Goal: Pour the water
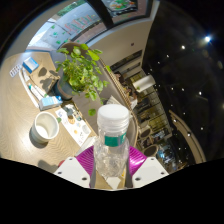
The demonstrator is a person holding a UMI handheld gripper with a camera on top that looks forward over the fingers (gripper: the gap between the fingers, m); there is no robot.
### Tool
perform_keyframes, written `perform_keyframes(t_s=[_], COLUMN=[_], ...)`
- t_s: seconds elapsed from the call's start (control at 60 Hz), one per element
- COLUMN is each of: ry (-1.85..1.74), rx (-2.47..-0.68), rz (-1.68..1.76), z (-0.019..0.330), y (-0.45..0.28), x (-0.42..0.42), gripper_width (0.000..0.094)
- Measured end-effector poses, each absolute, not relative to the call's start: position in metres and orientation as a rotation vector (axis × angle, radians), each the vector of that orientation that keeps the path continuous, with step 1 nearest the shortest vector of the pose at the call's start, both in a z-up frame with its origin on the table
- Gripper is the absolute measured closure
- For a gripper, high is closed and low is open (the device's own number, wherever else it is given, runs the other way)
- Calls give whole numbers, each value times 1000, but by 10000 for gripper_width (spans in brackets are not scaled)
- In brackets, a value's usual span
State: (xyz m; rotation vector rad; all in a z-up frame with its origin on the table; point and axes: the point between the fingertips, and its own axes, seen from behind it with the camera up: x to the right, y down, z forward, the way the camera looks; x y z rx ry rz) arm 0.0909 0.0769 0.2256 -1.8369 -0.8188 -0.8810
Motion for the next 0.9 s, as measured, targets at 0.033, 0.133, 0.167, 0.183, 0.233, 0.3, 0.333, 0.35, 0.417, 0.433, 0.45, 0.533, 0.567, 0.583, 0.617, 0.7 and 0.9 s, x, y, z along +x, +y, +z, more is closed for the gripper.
perform_keyframes(t_s=[0.033, 0.133, 0.167, 0.183, 0.233, 0.3, 0.333, 0.35, 0.417, 0.433, 0.45, 0.533, 0.567, 0.583, 0.617, 0.7, 0.9], ry=[-757, -517, -435, -397, -312, -255, -243, -237, -222, -219, -216, -196, -184, -179, -167, -140, -123], rx=[-1881, -1984, -2014, -2026, -2052, -2071, -2082, -2087, -2096, -2101, -2106, -2129, -2137, -2139, -2147, -2135, -2095], rz=[-787, -536, -458, -417, -310, -237, -211, -194, -145, -133, -123, -62, -43, -33, -18, 15, 34], z=[219, 195, 184, 179, 159, 133, 120, 114, 93, 87, 82, 60, 52, 49, 42, 33, 31], y=[76, 75, 74, 74, 77, 78, 78, 80, 80, 80, 80, 81, 81, 80, 79, 80, 81], x=[95, 108, 113, 115, 116, 121, 123, 121, 121, 121, 121, 121, 122, 122, 122, 122, 122], gripper_width=[513, 515, 514, 514, 513, 513, 513, 514, 512, 513, 512, 512, 512, 513, 510, 505, 461])
